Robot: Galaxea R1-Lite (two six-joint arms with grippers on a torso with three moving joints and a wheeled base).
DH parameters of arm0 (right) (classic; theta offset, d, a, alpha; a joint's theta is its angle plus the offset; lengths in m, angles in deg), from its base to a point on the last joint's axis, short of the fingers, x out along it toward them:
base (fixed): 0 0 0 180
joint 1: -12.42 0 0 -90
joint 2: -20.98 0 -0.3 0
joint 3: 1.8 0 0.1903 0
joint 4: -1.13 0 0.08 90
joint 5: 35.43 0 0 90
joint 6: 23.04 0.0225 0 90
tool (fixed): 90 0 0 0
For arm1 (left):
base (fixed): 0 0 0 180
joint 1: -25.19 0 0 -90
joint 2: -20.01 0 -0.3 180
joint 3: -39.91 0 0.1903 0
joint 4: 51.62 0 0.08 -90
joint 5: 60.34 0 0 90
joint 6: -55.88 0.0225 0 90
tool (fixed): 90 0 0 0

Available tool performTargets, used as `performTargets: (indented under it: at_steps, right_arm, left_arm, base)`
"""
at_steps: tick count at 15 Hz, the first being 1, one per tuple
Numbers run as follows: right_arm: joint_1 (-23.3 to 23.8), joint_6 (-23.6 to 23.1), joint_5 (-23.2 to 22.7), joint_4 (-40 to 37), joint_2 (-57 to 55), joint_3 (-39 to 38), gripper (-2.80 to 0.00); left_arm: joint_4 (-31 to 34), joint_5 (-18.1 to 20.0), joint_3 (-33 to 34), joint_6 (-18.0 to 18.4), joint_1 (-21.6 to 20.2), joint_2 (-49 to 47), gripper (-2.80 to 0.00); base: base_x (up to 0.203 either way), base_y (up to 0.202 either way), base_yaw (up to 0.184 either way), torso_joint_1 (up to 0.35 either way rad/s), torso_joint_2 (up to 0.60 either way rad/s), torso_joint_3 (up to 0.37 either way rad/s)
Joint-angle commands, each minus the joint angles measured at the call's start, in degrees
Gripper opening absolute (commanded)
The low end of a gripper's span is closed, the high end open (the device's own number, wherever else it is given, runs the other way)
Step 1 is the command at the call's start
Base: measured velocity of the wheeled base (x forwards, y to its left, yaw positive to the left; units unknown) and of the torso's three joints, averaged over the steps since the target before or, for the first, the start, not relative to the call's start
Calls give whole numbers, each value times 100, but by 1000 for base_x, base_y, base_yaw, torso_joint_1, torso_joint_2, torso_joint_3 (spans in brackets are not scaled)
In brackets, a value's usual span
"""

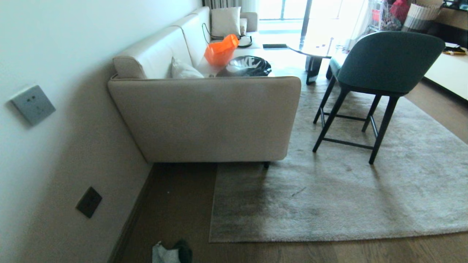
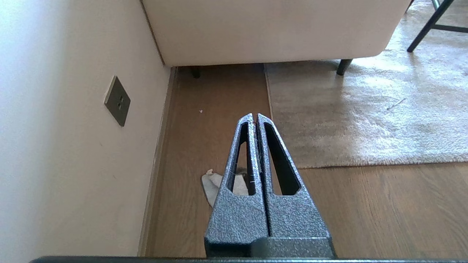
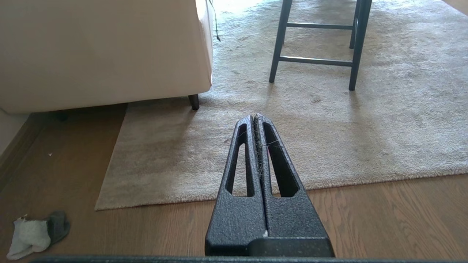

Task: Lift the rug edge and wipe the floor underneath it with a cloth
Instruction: Pick up the rag

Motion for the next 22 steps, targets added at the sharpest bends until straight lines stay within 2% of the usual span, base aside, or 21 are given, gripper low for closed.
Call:
performTargets:
  at_steps: [1,11,22]
  right_arm:
    - [-1,2,1,2,-9,0,-280]
    - [-1,-2,1,2,-9,0,-280]
    - [-1,-5,1,2,-9,0,-280]
  left_arm:
    - [4,1,1,-2,0,0,-280]
    - [4,1,1,15,0,0,-280]
    - [4,1,1,7,0,0,-280]
  base:
    - [0,0,0,0,0,0]
    - [0,0,0,0,0,-6]
    - [0,0,0,4,3,-184]
